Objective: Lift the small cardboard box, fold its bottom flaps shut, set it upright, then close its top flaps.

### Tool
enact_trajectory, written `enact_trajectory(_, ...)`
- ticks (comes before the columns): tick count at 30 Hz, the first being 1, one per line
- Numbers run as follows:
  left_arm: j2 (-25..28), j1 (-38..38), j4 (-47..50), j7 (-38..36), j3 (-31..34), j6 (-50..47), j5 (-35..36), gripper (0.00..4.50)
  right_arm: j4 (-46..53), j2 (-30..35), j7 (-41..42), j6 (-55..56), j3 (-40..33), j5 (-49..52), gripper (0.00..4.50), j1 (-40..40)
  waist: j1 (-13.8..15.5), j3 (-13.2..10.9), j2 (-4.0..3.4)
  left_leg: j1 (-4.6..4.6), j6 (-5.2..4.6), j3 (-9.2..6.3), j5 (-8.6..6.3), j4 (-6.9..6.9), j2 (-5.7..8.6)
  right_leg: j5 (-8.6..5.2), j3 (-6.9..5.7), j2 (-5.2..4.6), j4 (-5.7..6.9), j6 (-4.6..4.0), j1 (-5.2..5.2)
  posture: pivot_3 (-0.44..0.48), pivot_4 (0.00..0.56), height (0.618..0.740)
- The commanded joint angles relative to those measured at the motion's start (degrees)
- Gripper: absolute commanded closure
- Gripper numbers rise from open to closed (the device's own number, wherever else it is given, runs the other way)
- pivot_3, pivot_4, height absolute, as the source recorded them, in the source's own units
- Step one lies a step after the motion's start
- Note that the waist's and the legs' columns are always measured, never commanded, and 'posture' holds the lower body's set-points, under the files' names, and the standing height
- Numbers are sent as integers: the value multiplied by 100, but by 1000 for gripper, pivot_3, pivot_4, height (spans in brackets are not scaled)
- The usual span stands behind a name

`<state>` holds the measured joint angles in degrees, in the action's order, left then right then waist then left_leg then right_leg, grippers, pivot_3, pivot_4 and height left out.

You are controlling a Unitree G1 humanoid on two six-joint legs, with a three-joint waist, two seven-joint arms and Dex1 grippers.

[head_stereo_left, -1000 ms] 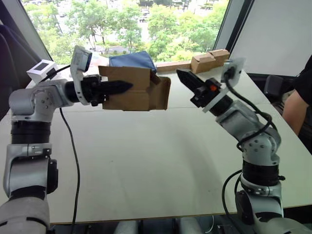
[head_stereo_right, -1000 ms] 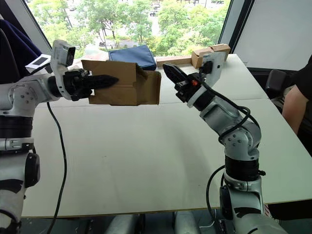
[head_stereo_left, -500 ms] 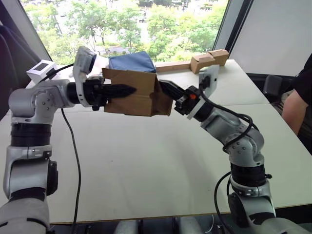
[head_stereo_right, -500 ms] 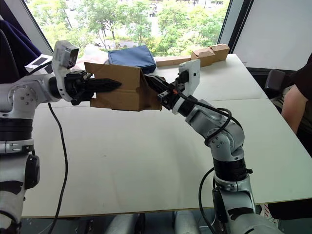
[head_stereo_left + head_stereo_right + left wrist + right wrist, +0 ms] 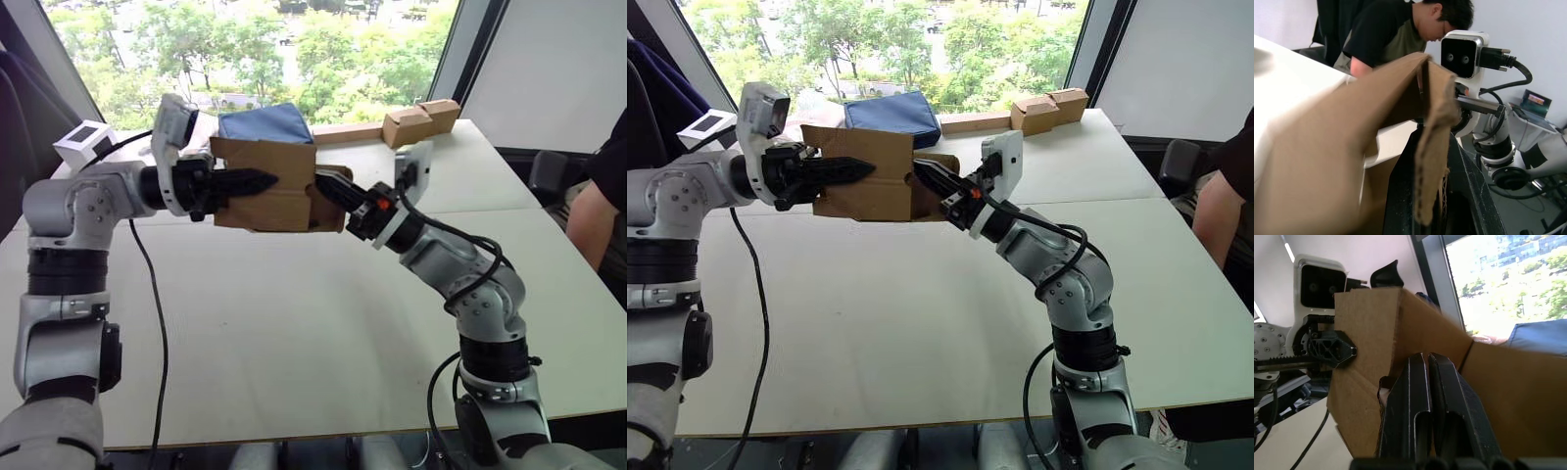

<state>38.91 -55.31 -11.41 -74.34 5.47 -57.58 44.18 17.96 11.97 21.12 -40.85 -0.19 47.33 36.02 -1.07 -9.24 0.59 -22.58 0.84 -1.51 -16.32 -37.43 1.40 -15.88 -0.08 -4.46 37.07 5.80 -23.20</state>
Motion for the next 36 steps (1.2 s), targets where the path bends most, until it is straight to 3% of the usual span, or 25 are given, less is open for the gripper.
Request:
enact_trajectory(1, 21, -50, 239, 51, 116, -87, 176, 4500, 173, -100, 46, 59, -14, 49, 4396, 183, -1, 0, 0, 0, 0, 0, 0, 0, 0, 0, 0, 0, 0, 0, 0, 0, 150, 740)
enact_trajectory(12, 50, -91, 137, 176, 63, 26, 106, 4500, 251, -109, 139, 9, -93, 183, 4396, 186, -1, 0, 0, 0, 0, 0, 0, 0, 1, 0, 1, 0, 0, 0, 0, 0, 150, 740)
enact_trajectory(27, 68, -114, -17, 273, 124, 176, 77, 4500, 622, 1138, 408, -384, -1080, 772, 4396, -373, 15, 0, 0, 0, 0, 1, 0, 0, 1, 0, 1, -1, 0, 0, 2, 0, 150, 740)
enact_trajectory(31, 33, -144, -29, 299, 140, 194, 82, 4500, 954, 1738, 767, -695, -870, 755, 4396, -879, 19, 0, 1, 0, -1, 1, -1, 0, 1, 0, 1, -1, -1, 0, 2, 0, 150, 740)
enact_trajectory(36, -16, -234, -88, 294, 126, 239, 64, 4500, 1271, 1903, 909, -900, -455, 766, 4396, -1118, 6, -1, 1, 1, -2, 1, -1, -2, 0, -1, 1, 0, -3, 1, 2, 0, 150, 740)
